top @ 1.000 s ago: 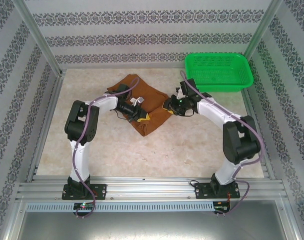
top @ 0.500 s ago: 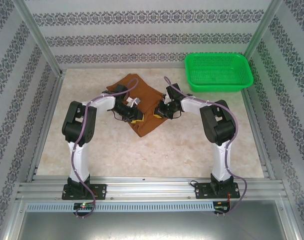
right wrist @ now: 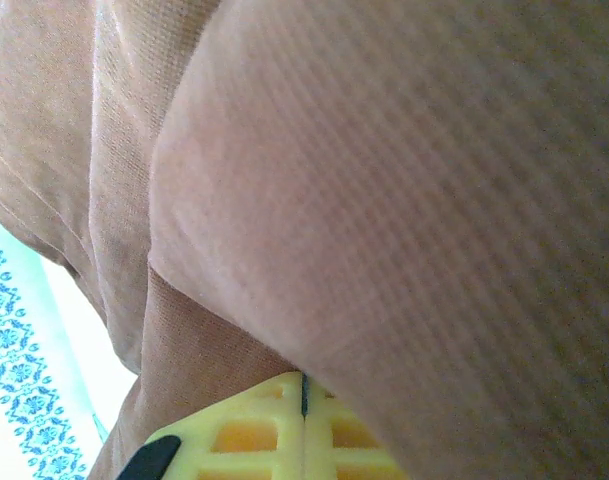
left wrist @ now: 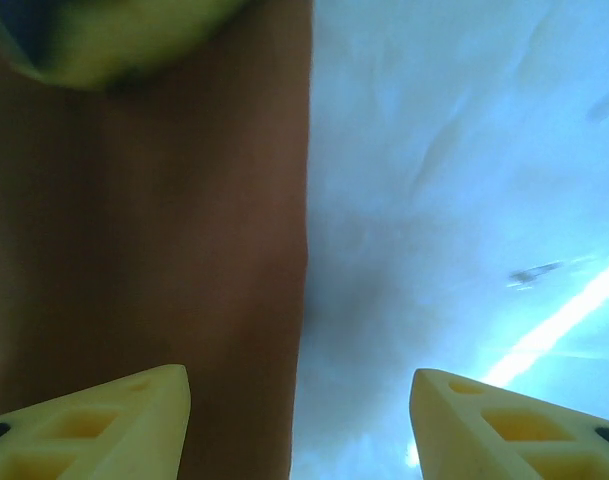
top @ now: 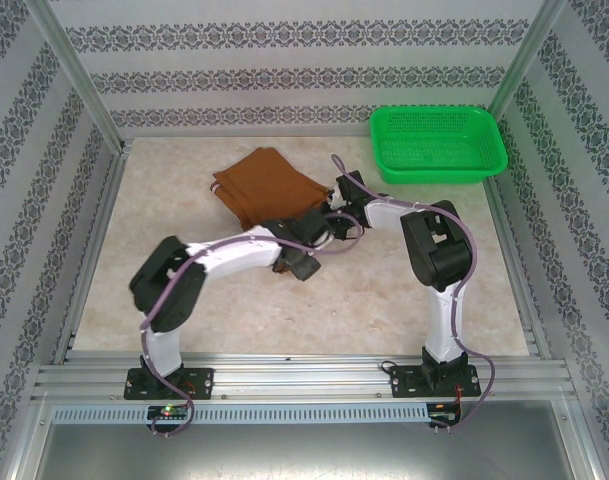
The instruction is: Roll up the long pants
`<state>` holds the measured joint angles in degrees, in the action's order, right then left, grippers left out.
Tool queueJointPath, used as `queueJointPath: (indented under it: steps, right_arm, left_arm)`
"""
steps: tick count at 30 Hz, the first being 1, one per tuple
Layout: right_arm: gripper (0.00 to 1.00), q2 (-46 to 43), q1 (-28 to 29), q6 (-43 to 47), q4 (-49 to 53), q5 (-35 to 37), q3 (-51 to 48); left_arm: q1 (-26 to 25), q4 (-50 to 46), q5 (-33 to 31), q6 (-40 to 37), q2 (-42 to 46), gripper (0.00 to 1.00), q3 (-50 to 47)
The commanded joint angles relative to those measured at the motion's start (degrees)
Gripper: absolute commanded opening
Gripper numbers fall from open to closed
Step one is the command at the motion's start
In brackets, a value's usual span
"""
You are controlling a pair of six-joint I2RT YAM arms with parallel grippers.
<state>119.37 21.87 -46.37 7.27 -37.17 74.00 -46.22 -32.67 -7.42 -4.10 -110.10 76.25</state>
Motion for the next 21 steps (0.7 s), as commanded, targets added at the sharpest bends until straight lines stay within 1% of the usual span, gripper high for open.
queueJointPath:
  steps: [1, 3, 7, 9, 10, 12, 14, 19, 21]
  right_arm:
    - [0.0, 1.6, -0.2, -1.8, 1.9, 1.0, -4.2]
    - [0.0, 1.4, -0.2, -2.4, 0.8, 0.7, -5.2]
    - [0.0, 1.7, -0.2, -2.9, -0.8, -0.3, -5.1]
    - [0.0, 2.1, -0.2, -2.9, -0.8, -0.5, -4.8]
    - [0.0, 2.2, -0.2, -3.0, -0.9, -0.6, -4.6]
    - [0.0, 2.7, -0.2, -3.0, -0.9, -1.1, -4.0]
    - [0.0, 3.0, -0.1, -2.9, -0.4, -1.5, -3.2]
    - [0.0, 3.1, -0.1, -2.6, 0.4, -1.5, -2.2]
    - [0.0, 3.2, -0.1, -2.5, 0.5, -1.6, -2.0]
  left_arm:
    - [-0.2, -1.7, -11.8, -4.6, -1.5, 0.61, -0.5]
    - [-0.1, -2.3, -14.0, -5.7, -2.3, 0.63, 0.2]
    - [0.3, -1.4, -21.9, -9.3, -4.6, 0.63, 1.1]
    - [1.1, 0.0, -23.7, -10.7, -5.5, 0.64, 1.1]
    - [1.7, -0.1, -23.7, -10.9, -6.2, 0.69, 1.6]
    - [2.7, -0.2, -23.8, -11.0, -7.9, 0.74, 2.7]
    - [3.4, 0.2, -23.8, -11.3, -9.2, 0.74, 3.4]
    - [7.4, -3.2, -17.1, -9.7, -13.6, 0.75, 7.1]
    - [8.8, -5.5, -14.4, -8.9, -16.1, 0.73, 9.2]
